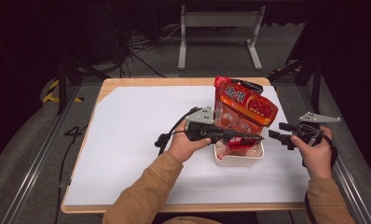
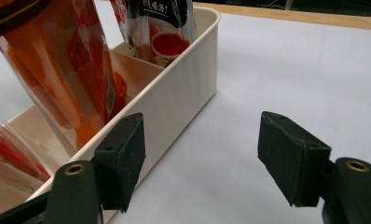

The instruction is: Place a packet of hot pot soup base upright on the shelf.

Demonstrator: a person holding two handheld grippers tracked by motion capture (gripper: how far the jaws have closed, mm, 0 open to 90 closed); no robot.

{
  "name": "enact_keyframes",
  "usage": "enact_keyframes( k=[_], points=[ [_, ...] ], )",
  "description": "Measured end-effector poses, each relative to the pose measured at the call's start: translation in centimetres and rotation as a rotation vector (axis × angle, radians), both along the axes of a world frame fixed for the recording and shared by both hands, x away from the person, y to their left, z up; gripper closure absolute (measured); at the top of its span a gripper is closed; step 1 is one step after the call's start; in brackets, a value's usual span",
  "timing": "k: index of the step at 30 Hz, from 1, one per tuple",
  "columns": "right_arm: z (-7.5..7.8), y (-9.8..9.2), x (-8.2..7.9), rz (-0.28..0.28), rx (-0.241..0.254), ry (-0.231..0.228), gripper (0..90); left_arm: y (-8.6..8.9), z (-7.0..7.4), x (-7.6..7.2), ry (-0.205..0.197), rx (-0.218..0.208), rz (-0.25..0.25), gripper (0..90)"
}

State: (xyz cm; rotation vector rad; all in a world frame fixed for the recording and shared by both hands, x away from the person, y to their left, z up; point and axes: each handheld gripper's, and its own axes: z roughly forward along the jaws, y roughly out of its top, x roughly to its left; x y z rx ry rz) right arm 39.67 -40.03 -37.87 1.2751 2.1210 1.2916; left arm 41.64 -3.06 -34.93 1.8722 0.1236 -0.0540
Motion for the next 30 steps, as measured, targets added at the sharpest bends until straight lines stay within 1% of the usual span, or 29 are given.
enact_keyframes(
  k=[2, 5, 6, 8, 9, 11, 12, 13, 14, 16, 17, 20, 21, 22, 23, 24, 26, 28, 29, 30],
  points=[
    [0.0, 0.0, 0.0, 0.000, 0.000, 0.000, 32.8, 0.1, -0.1, 0.0, -0.003, 0.014, 0.005, 88.9],
    [0.0, 0.1, 0.1, 0.002, -0.001, 0.000, 32.8, 0.2, -0.3, 0.0, -0.007, 0.059, 0.030, 88.8],
    [-0.1, 0.1, 0.1, 0.002, -0.002, -0.001, 32.8, 0.2, -0.3, 0.0, -0.007, 0.067, 0.036, 88.6],
    [-0.1, 0.1, 0.1, 0.001, -0.001, 0.002, 32.7, 0.3, -0.4, 0.1, -0.006, 0.066, 0.037, 87.7],
    [-0.1, 0.2, 0.1, 0.000, 0.000, 0.002, 32.7, 0.4, -0.4, 0.2, 0.000, 0.066, 0.047, 86.9],
    [-0.1, 0.2, 0.1, 0.000, 0.000, 0.002, 32.6, 0.6, -0.4, 0.3, 0.010, 0.053, 0.051, 83.6],
    [-0.1, 0.2, 0.1, 0.001, 0.000, 0.003, 32.6, 0.6, -0.4, 0.3, 0.010, 0.053, 0.051, 80.7],
    [-0.1, 0.2, 0.1, 0.001, 0.000, 0.003, 32.6, 0.6, -0.4, 0.3, 0.006, 0.047, 0.060, 80.7],
    [-0.1, 0.2, 0.2, 0.000, 0.000, 0.004, 32.5, 0.7, -0.4, 0.3, 0.003, 0.045, 0.065, 76.7],
    [-0.1, 0.2, 0.2, 0.003, -0.003, 0.004, 32.5, 0.8, -0.3, 0.3, 0.009, 0.040, 0.064, 73.0],
    [-0.1, 0.2, 0.2, 0.003, -0.003, 0.004, 32.3, 0.7, -0.3, 0.3, 0.006, 0.033, 0.073, 68.9],
    [-0.2, 0.2, 0.2, 0.003, -0.004, 0.006, 32.1, 0.6, -0.3, 0.3, 0.024, 0.026, 0.074, 47.9],
    [-0.2, 0.2, 0.2, 0.003, -0.003, 0.004, 32.0, 0.6, -0.3, 0.3, 0.014, 0.026, 0.092, 41.7],
    [-0.2, 0.2, 0.2, 0.003, -0.004, 0.005, 32.0, 0.6, -0.2, 0.2, 0.018, 0.023, 0.101, 36.1],
    [-0.2, 0.2, 0.2, 0.003, -0.004, 0.006, 31.9, 0.7, -0.2, 0.2, 0.022, 0.016, 0.102, 32.7],
    [-0.2, 0.2, 0.2, 0.003, -0.004, 0.005, 31.8, 0.7, -0.1, 0.2, 0.029, 0.011, 0.109, 29.9],
    [-0.2, 0.3, 0.2, 0.002, -0.003, 0.005, 31.6, 0.9, 0.0, 0.2, 0.025, 0.009, 0.113, 25.8],
    [-0.2, 0.3, 0.2, 0.002, -0.004, 0.006, 31.6, 1.2, 0.2, 0.3, 0.030, -0.004, 0.119, 25.1],
    [-0.1, 0.3, 0.2, 0.003, -0.002, 0.007, 31.4, 1.4, 0.3, 0.3, 0.027, -0.004, 0.123, 23.8],
    [-0.1, 0.3, 0.2, 0.003, -0.002, 0.007, 31.4, 1.5, 0.3, 0.2, 0.033, -0.006, 0.131, 23.8]
  ],
)
